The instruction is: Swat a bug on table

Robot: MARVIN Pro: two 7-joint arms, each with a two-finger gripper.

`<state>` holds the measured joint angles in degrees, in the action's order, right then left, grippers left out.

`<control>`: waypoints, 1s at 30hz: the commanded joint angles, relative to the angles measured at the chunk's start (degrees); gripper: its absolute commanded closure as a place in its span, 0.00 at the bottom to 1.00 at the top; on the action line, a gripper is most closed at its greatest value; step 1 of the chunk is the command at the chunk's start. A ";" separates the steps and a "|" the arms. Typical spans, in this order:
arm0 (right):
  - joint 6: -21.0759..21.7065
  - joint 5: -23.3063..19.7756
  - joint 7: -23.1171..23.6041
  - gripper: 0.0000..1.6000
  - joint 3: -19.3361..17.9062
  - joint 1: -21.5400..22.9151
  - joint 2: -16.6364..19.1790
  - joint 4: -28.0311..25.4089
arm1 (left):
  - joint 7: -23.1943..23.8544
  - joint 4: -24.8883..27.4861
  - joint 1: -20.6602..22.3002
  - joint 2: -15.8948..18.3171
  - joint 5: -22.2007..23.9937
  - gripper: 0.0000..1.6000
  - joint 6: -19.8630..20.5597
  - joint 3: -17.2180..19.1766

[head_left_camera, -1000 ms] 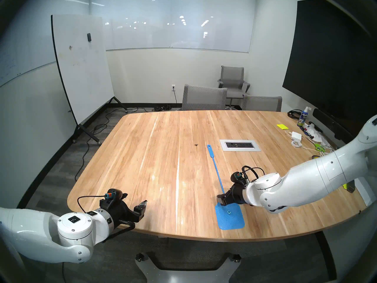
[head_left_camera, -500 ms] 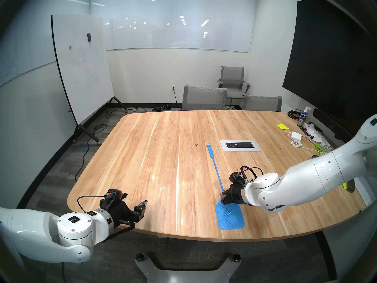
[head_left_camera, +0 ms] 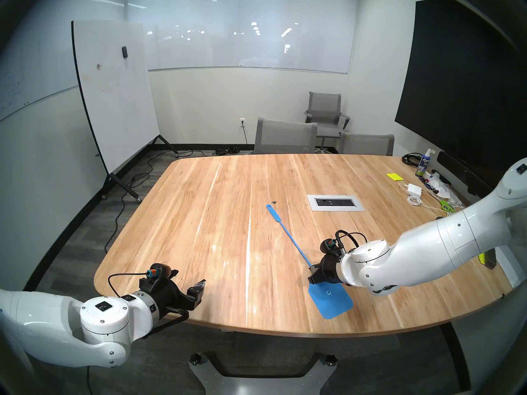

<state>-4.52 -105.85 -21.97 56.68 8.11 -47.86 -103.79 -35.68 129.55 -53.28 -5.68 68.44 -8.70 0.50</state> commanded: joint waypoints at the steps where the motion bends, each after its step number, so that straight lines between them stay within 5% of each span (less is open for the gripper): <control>1: -0.61 0.70 -1.33 1.00 0.59 0.28 0.64 -0.60 | -0.08 0.27 0.29 -0.05 0.02 0.00 -0.07 0.32; 30: -6.05 2.21 -3.88 1.00 0.89 0.88 4.07 -2.04 | -0.07 0.27 0.34 -0.05 0.02 0.00 -0.08 0.26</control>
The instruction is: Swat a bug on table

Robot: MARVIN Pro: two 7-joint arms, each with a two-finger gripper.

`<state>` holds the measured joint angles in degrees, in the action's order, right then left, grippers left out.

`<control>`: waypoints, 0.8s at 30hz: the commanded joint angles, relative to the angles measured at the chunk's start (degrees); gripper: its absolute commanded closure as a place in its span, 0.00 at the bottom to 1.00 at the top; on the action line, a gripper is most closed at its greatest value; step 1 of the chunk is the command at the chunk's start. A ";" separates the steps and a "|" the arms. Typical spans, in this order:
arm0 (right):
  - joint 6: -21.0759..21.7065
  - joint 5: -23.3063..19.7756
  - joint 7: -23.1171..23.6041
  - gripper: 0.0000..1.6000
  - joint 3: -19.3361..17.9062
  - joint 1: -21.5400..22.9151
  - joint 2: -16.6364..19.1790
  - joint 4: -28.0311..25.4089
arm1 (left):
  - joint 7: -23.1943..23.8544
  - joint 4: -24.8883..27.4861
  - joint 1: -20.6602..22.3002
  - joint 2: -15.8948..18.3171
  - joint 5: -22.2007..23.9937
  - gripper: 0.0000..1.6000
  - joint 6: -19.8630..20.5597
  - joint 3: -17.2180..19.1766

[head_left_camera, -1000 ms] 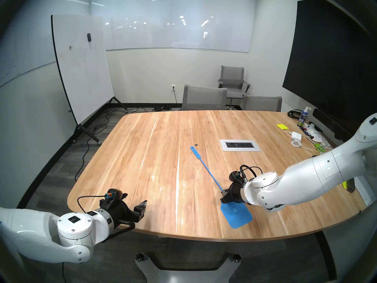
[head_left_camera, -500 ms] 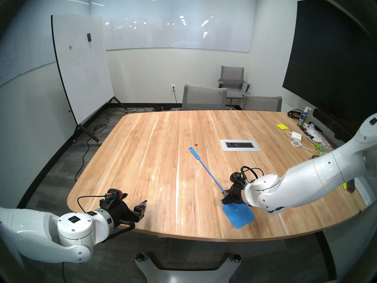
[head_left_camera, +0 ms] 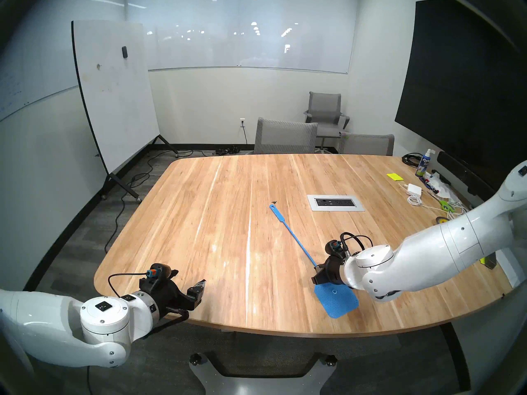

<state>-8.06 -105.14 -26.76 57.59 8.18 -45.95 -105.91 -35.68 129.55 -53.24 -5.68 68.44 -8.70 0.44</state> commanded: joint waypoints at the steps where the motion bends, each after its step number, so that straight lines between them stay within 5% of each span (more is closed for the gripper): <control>1: -2.77 1.83 1.42 1.00 0.09 0.84 2.55 0.11 | -0.07 0.27 0.30 -0.05 0.02 0.00 -0.08 0.32; 11: -5.85 6.70 8.73 1.00 3.12 3.75 9.47 -1.43 | -0.06 0.26 0.33 -0.05 0.01 0.00 -0.09 0.28; 24: -7.20 16.05 20.09 1.00 7.30 8.61 13.39 -3.06 | -0.05 0.26 0.36 -0.05 0.01 0.00 -0.10 0.25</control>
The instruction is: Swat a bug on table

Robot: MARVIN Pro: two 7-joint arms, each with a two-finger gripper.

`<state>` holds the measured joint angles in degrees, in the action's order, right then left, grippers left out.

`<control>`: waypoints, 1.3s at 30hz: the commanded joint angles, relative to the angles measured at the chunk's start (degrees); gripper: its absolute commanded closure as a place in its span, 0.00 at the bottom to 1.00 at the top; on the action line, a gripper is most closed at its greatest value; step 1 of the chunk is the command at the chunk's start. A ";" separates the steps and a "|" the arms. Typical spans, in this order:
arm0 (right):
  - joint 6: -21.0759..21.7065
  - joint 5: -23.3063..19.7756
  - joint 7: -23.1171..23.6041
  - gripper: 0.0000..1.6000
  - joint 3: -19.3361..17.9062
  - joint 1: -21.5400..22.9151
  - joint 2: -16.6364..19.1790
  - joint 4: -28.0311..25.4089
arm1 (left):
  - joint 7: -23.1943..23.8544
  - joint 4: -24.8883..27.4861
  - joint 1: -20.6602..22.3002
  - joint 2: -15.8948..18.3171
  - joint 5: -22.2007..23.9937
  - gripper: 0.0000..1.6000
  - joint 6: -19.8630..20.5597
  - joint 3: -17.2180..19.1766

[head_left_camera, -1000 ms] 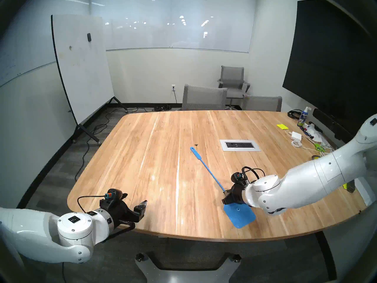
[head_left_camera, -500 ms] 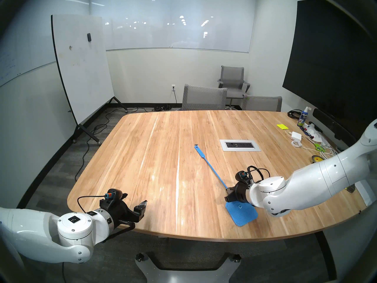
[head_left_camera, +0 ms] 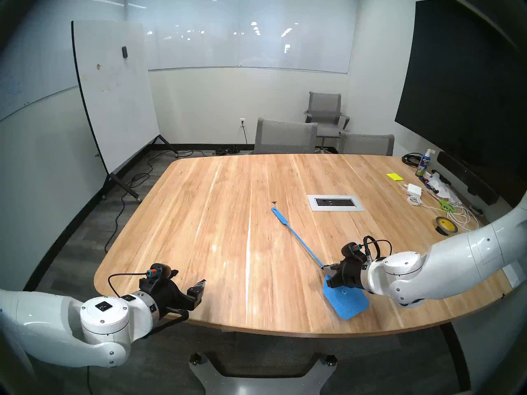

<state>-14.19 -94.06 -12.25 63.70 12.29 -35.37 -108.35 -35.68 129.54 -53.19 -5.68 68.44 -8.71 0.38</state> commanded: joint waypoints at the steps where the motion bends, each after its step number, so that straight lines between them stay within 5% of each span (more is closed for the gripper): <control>1: -1.14 5.98 6.92 1.00 1.58 4.80 2.92 -0.56 | -0.06 0.26 0.31 -0.05 0.01 0.00 -0.09 0.31; 39: -7.26 21.78 32.45 1.00 5.49 9.09 5.80 2.64 | -0.08 0.28 0.40 -0.05 0.03 0.00 -0.09 0.22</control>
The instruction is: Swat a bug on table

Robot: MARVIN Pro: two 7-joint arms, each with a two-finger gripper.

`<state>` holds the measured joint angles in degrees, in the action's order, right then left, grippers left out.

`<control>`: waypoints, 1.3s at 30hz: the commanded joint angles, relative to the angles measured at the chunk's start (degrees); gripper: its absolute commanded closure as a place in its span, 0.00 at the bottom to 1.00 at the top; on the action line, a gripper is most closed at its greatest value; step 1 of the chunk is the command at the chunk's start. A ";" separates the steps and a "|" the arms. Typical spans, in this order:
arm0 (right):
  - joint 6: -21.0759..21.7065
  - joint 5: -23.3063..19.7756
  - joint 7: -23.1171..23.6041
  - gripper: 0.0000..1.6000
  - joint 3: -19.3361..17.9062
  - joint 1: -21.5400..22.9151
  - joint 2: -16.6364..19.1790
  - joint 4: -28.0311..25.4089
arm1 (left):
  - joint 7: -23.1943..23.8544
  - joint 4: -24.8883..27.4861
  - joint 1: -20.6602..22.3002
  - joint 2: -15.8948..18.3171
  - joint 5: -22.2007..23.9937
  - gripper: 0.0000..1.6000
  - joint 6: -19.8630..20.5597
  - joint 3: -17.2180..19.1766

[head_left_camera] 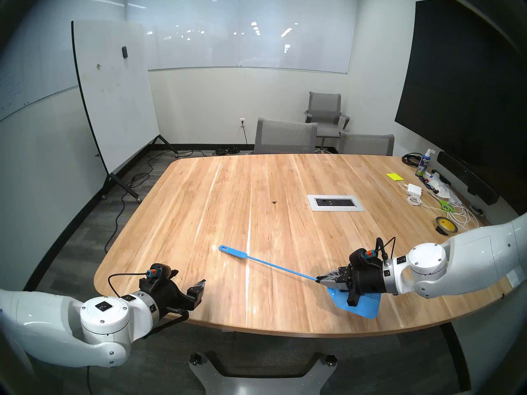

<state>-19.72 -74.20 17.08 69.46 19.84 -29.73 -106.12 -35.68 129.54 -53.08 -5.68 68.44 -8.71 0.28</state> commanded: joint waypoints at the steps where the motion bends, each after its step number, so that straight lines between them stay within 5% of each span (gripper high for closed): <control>1: -1.84 2.39 3.71 1.00 -0.25 1.55 0.05 0.60 | -0.08 0.28 0.30 -0.05 0.03 0.00 -0.09 0.32; 25: -4.21 10.14 14.41 1.00 -1.49 -4.13 -7.72 9.34 | -0.08 0.28 0.36 -0.05 0.03 0.00 -0.10 0.25; 39: -3.98 8.61 14.06 1.00 -2.55 -5.15 -5.98 8.91 | -0.08 0.28 0.39 -0.05 0.04 0.00 -0.10 0.22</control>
<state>-23.56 -63.55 31.25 67.50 14.05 -37.12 -96.32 -35.68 129.54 -52.98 -5.68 68.44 -8.71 0.18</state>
